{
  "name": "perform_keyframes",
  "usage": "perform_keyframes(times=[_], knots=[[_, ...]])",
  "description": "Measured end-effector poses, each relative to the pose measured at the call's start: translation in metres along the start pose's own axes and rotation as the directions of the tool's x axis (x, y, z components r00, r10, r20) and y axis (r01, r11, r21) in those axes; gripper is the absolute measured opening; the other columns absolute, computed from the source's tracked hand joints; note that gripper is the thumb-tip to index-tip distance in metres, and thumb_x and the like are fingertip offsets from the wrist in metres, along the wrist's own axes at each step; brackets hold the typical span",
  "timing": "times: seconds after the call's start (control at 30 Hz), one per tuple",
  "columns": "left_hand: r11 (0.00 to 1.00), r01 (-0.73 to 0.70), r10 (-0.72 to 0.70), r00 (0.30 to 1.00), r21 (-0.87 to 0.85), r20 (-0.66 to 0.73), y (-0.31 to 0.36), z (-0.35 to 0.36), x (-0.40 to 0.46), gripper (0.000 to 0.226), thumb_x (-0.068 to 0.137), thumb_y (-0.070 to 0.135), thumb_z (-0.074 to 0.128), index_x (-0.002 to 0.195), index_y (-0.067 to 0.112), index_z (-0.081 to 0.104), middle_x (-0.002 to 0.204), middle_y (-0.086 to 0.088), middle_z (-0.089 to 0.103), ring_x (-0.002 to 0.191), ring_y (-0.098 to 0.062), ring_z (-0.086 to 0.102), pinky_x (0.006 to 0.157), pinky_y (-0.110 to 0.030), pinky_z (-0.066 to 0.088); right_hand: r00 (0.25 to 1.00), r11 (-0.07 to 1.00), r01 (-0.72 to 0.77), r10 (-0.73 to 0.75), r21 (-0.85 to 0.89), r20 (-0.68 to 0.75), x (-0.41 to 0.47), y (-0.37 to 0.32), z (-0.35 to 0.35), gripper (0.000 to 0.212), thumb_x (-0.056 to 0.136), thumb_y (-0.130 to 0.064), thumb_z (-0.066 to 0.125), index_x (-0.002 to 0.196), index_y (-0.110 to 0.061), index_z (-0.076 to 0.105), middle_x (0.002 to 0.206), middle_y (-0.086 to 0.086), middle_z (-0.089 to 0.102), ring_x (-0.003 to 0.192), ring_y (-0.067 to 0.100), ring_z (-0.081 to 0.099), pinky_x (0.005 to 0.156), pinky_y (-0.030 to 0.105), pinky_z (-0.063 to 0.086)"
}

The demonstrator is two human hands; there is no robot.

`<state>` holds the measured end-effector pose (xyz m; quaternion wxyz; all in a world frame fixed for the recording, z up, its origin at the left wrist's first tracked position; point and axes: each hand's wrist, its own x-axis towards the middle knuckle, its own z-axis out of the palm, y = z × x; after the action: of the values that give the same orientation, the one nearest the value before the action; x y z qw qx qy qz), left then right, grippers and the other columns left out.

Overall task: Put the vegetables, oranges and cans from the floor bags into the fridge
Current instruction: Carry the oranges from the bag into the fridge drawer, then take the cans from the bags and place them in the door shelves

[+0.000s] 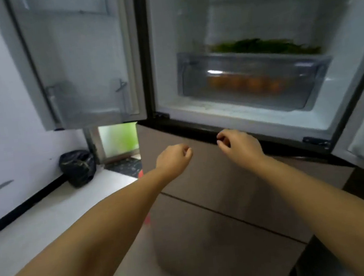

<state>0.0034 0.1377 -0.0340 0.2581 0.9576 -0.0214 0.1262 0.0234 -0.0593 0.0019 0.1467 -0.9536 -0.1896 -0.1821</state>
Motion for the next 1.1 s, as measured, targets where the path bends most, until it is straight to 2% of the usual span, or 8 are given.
perform_keyframes(times=[0.07, 0.2, 0.37, 0.47, 0.6, 0.73, 1.0, 1.1], knots=[[0.995, 0.084, -0.084, 0.996, 0.048, -0.01, -0.025, -0.002, -0.043, 0.027, 0.093, 0.037, 0.042, 0.085, 0.021, 0.062, 0.092, -0.006, 0.071, 0.088, -0.029, 0.063, 0.07, -0.033, 0.048, 0.998, 0.998, 0.038, -0.04, 0.049, 0.056, -0.023, -0.02, 0.021, 0.028, 0.095, -0.035, 0.049, 0.117, -0.022, 0.059, 0.109, 0.0, 0.065, 0.098, 0.022, 0.062, 0.08, 0.037, 0.052], [0.959, 0.265, -0.261, 0.964, 0.096, -0.059, -0.075, -0.03, -0.123, 0.028, 0.094, 0.036, 0.041, 0.097, 0.02, 0.065, 0.096, -0.003, 0.071, 0.091, -0.026, 0.062, 0.067, -0.03, 0.041, 0.95, 0.979, 0.185, -0.2, 0.083, 0.239, -0.056, -0.081, 0.055, 0.03, 0.095, -0.036, 0.048, 0.12, -0.021, 0.058, 0.112, 0.002, 0.064, 0.1, 0.022, 0.061, 0.081, 0.037, 0.051], [0.863, 0.502, -0.487, 0.856, 0.051, -0.174, -0.141, -0.079, -0.233, 0.03, 0.095, 0.036, 0.041, 0.103, 0.019, 0.064, 0.099, -0.005, 0.07, 0.09, -0.025, 0.062, 0.073, -0.032, 0.047, 0.832, 0.905, 0.408, -0.424, 0.124, 0.358, -0.088, -0.19, 0.076, 0.036, 0.091, -0.035, 0.05, 0.125, -0.023, 0.053, 0.121, 0.001, 0.061, 0.113, 0.026, 0.056, 0.088, 0.036, 0.045], [0.809, 0.587, -0.567, 0.791, 0.022, -0.231, -0.175, -0.112, -0.31, 0.03, 0.096, 0.034, 0.041, 0.107, 0.018, 0.064, 0.099, -0.004, 0.07, 0.088, -0.022, 0.062, 0.071, -0.031, 0.047, 0.747, 0.85, 0.507, -0.515, 0.141, 0.421, -0.113, -0.262, 0.087, 0.039, 0.092, -0.037, 0.048, 0.129, -0.025, 0.049, 0.12, -0.001, 0.061, 0.111, 0.023, 0.056, 0.085, 0.035, 0.045], [0.707, 0.706, -0.681, 0.67, -0.027, -0.296, -0.219, -0.167, -0.433, 0.029, 0.096, 0.035, 0.041, 0.105, 0.02, 0.063, 0.098, -0.003, 0.07, 0.089, -0.021, 0.062, 0.075, -0.033, 0.05, 0.64, 0.767, 0.607, -0.626, 0.207, 0.445, -0.163, -0.379, 0.103, 0.038, 0.094, -0.036, 0.047, 0.13, -0.024, 0.048, 0.121, -0.001, 0.061, 0.109, 0.023, 0.056, 0.081, 0.033, 0.044], [0.579, 0.815, -0.774, 0.543, -0.016, -0.324, -0.262, -0.23, -0.582, 0.031, 0.096, 0.035, 0.039, 0.107, 0.017, 0.062, 0.1, -0.004, 0.069, 0.088, -0.022, 0.063, 0.076, -0.033, 0.05, 0.525, 0.668, 0.68, -0.731, 0.302, 0.436, -0.248, -0.517, 0.112, 0.037, 0.095, -0.036, 0.045, 0.13, -0.022, 0.049, 0.121, 0.001, 0.061, 0.105, 0.022, 0.058, 0.082, 0.033, 0.046], [0.324, 0.942, -0.874, 0.263, -0.087, -0.41, -0.31, -0.328, -0.821, 0.025, 0.094, 0.03, 0.042, 0.092, 0.015, 0.061, 0.095, -0.009, 0.069, 0.087, -0.027, 0.064, 0.079, -0.038, 0.052, 0.201, 0.407, 0.801, -0.874, 0.439, 0.443, -0.425, -0.746, 0.127, 0.037, 0.097, -0.035, 0.043, 0.131, -0.02, 0.048, 0.125, 0.004, 0.057, 0.109, 0.024, 0.056, 0.088, 0.036, 0.048], [0.26, 0.955, -0.888, 0.178, -0.144, -0.424, -0.33, -0.347, -0.876, 0.024, 0.094, 0.026, 0.043, 0.079, 0.013, 0.056, 0.093, -0.015, 0.069, 0.086, -0.03, 0.064, 0.077, -0.037, 0.05, 0.147, 0.358, 0.814, -0.889, 0.458, 0.434, -0.453, -0.801, 0.132, 0.038, 0.097, -0.034, 0.043, 0.132, -0.02, 0.046, 0.127, 0.005, 0.057, 0.11, 0.025, 0.056, 0.089, 0.037, 0.048]])
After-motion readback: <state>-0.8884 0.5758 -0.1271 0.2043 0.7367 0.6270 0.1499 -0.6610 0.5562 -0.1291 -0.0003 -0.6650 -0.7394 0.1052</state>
